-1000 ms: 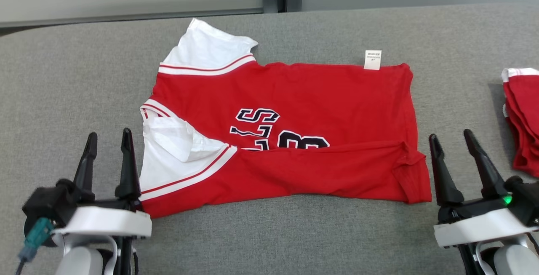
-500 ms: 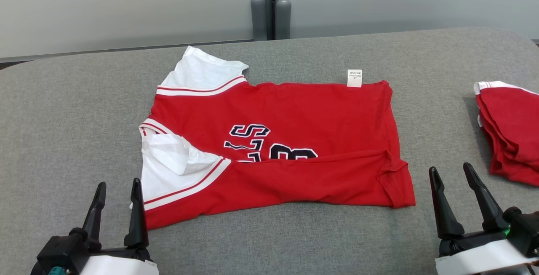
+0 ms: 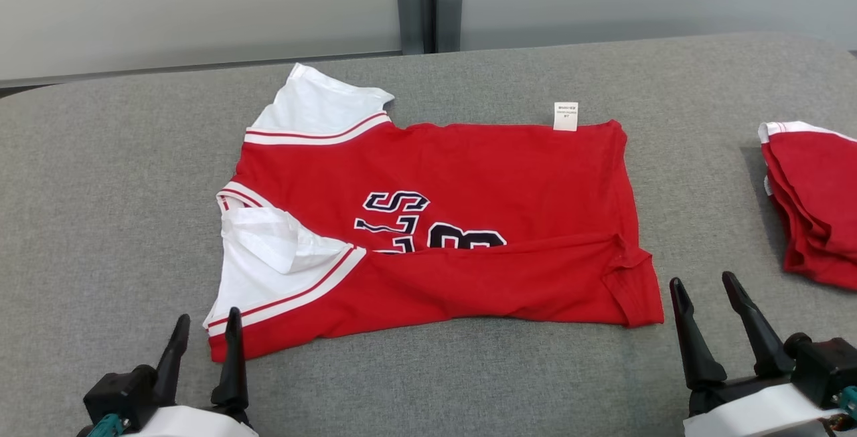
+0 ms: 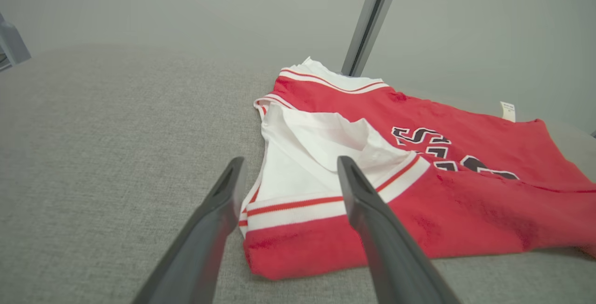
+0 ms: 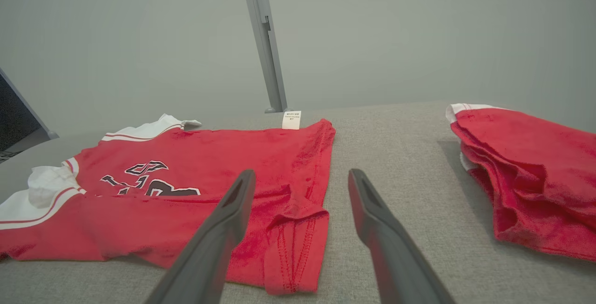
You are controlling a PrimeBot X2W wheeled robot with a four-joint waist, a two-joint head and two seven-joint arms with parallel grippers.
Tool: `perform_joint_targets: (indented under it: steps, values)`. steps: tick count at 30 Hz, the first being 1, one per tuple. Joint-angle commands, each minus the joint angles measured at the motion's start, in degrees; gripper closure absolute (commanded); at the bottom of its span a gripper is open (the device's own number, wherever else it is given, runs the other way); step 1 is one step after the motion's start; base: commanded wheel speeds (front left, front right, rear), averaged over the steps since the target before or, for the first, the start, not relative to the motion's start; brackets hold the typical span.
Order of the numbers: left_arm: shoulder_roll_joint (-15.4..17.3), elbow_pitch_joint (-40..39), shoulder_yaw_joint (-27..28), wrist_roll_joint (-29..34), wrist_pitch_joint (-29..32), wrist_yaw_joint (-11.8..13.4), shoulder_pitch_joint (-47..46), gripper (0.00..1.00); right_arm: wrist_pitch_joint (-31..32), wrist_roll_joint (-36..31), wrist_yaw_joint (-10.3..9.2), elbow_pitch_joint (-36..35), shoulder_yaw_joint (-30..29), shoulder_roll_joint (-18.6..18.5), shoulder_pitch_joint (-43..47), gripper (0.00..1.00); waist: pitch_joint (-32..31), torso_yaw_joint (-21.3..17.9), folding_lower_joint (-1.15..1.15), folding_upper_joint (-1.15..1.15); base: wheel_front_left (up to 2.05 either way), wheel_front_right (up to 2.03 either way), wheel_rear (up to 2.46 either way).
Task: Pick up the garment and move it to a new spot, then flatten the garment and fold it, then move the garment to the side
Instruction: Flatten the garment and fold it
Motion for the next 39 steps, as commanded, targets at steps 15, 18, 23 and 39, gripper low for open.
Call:
perform_joint_targets:
  steps: [15,18,23,39]
  values:
    - [-1.71,19.14,-0.63,-7.17,3.82,-5.12,-8.57,0.0,-3.03,4.05,-0.01,20.41,3.56,2.55,-6.82,0.0,4.26,1.37,0.0,0.0,0.0,0.0,0.0]
    - [-1.57,20.17,-1.35,-6.96,3.8,-5.81,-9.35,0.59,-2.97,4.97,-0.01,22.9,4.65,2.81,-8.33,0.4,4.64,1.73,0.0,0.0,0.0,0.0,0.0]
    - [-1.1,20.48,-1.86,-6.87,2.62,-6.4,-10.28,1.0,-3.42,6.19,-0.02,25.3,5.76,2.63,-10.2,1.0,4.9,2.13,0.0,0.0,0.0,0.0,0.0]
    - [2.03,9.5,-0.54,-7.96,6.2,-2.85,-0.25,1.0,1.26,9.78,-0.09,15.6,3.69,-3.34,0.86,1.0,-1.04,4.66,0.0,0.0,0.0,0.0,0.0]
